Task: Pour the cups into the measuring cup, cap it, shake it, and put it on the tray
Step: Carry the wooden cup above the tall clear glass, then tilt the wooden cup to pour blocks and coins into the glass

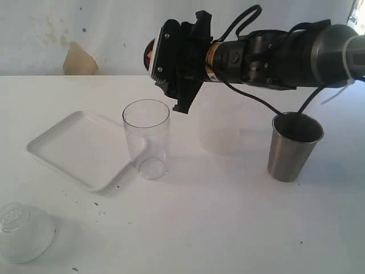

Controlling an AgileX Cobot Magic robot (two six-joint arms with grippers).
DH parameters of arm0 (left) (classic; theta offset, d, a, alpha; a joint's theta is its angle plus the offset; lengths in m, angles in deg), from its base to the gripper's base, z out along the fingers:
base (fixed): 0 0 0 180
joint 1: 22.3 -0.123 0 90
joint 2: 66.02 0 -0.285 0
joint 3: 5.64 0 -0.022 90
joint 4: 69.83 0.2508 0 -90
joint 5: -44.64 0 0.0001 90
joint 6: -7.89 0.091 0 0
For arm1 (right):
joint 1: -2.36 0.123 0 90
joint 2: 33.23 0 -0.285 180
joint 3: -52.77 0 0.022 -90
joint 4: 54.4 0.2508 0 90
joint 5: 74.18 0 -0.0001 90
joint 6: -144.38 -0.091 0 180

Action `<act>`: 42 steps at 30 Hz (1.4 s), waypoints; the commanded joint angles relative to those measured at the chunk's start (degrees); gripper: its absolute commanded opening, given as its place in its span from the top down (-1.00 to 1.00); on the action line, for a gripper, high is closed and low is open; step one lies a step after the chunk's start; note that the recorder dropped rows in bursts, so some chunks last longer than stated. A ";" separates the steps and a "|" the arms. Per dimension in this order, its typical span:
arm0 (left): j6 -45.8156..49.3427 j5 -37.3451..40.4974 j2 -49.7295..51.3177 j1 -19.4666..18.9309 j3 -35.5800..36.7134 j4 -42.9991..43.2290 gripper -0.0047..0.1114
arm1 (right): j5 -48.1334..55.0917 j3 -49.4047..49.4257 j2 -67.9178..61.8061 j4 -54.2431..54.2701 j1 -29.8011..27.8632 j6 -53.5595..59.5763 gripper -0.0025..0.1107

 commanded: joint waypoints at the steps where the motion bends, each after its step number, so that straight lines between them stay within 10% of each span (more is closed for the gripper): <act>1: 0.00 -0.67 -0.23 0.29 0.25 -0.19 0.91 | -0.76 0.32 0.67 -0.33 0.24 1.85 0.96; 42: 0.00 -0.67 -0.23 0.29 0.25 -0.19 0.91 | -4.21 0.32 -0.40 -0.67 1.56 36.59 0.96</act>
